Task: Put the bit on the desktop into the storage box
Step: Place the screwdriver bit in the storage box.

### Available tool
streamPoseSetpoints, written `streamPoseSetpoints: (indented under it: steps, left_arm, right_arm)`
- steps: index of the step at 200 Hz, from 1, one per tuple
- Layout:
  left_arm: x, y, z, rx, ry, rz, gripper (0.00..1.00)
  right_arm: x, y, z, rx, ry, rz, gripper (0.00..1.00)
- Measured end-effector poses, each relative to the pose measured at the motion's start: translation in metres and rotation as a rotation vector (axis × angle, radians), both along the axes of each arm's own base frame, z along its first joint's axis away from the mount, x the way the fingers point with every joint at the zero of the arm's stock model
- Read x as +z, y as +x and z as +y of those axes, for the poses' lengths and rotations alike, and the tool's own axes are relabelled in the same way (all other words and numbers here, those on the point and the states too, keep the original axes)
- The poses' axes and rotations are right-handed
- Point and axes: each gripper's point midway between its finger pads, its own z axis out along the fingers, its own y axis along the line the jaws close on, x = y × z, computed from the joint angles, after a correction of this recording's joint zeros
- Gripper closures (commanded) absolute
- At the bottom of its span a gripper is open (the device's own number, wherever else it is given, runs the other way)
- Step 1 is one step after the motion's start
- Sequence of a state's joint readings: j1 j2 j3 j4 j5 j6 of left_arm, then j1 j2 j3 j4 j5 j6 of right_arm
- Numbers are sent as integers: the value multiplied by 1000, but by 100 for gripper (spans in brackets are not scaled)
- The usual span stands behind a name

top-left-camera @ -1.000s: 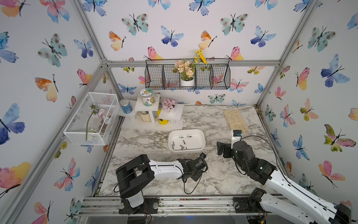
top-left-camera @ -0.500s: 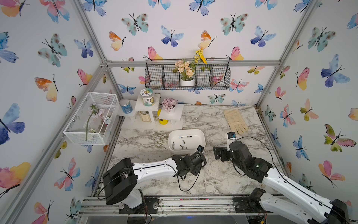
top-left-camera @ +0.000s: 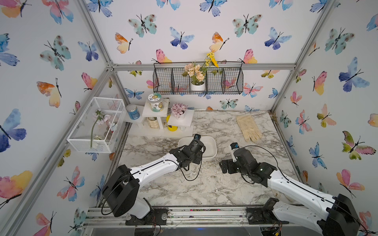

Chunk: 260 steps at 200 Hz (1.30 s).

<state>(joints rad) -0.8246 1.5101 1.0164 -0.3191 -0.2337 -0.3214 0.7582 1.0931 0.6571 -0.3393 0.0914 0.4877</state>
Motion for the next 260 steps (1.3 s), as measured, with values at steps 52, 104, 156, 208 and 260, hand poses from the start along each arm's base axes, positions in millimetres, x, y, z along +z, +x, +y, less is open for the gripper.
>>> streamPoseSetpoints:
  steps: [52, 104, 156, 208, 260]
  left_arm:
    - [-16, 39, 7, 45, 21, 22, 93]
    - [-39, 56, 13, 63, 35, 65, 73]
    - [-36, 59, 10, 56, 16, 69, 38]
    - [6, 51, 16, 74, -55, 14, 7]
    - [66, 19, 39, 104, -209, -89, 1]
  right_arm:
    - [-27, -12, 11, 94, -31, 106, 6]
    - [-40, -22, 24, 184, -41, 148, 9]
    - [-43, -22, 32, 228, -54, 132, 16]
    - [-50, -25, 47, 302, -86, 131, 24]
    - [-58, -34, 65, 389, -125, 135, 31]
